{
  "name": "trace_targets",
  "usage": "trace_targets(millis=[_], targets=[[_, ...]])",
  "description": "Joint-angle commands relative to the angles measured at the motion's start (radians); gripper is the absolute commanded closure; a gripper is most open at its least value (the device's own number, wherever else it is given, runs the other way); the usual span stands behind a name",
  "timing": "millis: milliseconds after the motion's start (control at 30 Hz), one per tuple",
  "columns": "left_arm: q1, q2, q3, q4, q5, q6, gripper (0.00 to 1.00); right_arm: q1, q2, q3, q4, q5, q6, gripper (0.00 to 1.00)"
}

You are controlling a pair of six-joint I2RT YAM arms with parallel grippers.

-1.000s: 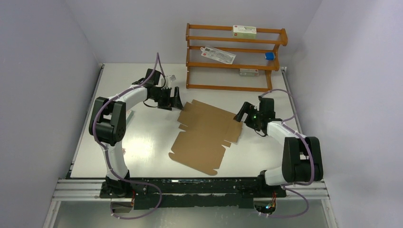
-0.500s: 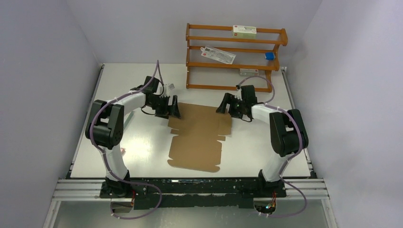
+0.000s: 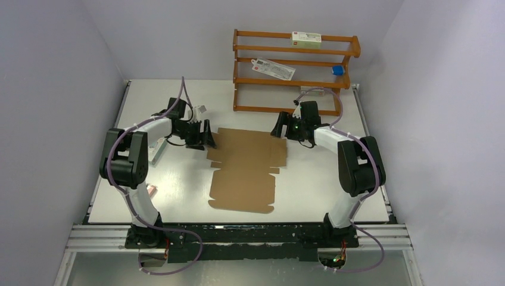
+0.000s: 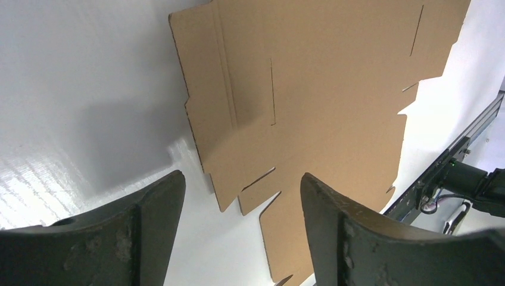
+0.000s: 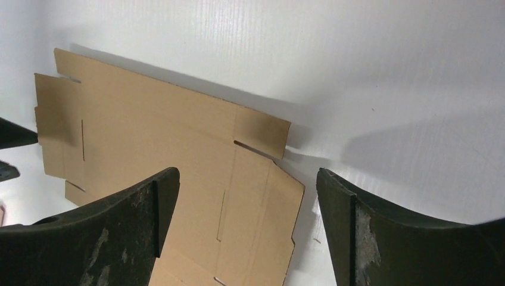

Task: Fold the paper box

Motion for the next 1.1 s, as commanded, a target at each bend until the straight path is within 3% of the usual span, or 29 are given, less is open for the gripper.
trace_targets(millis=[0, 533, 867, 1067], targets=[[0.019, 0.038, 0.031, 0.009, 0.066, 0.013, 0.28, 0.011, -0.061, -0.029, 0.02, -0.005, -0.052, 0.11], [0.025, 0.12, 0.07, -0.009, 0.093, 0.033, 0.64, 0.06, -0.062, 0.009, 0.023, -0.073, -0.134, 0.1], [0.057, 0.071, 0.131, -0.013, 0.064, 0.016, 0.38, 0.054, -0.019, 0.025, 0.059, -0.036, -0.131, 0.09], [0.048, 0.143, 0.241, -0.027, 0.068, -0.011, 0.34, -0.012, -0.002, -0.031, 0.111, -0.037, -0.068, 0.08]])
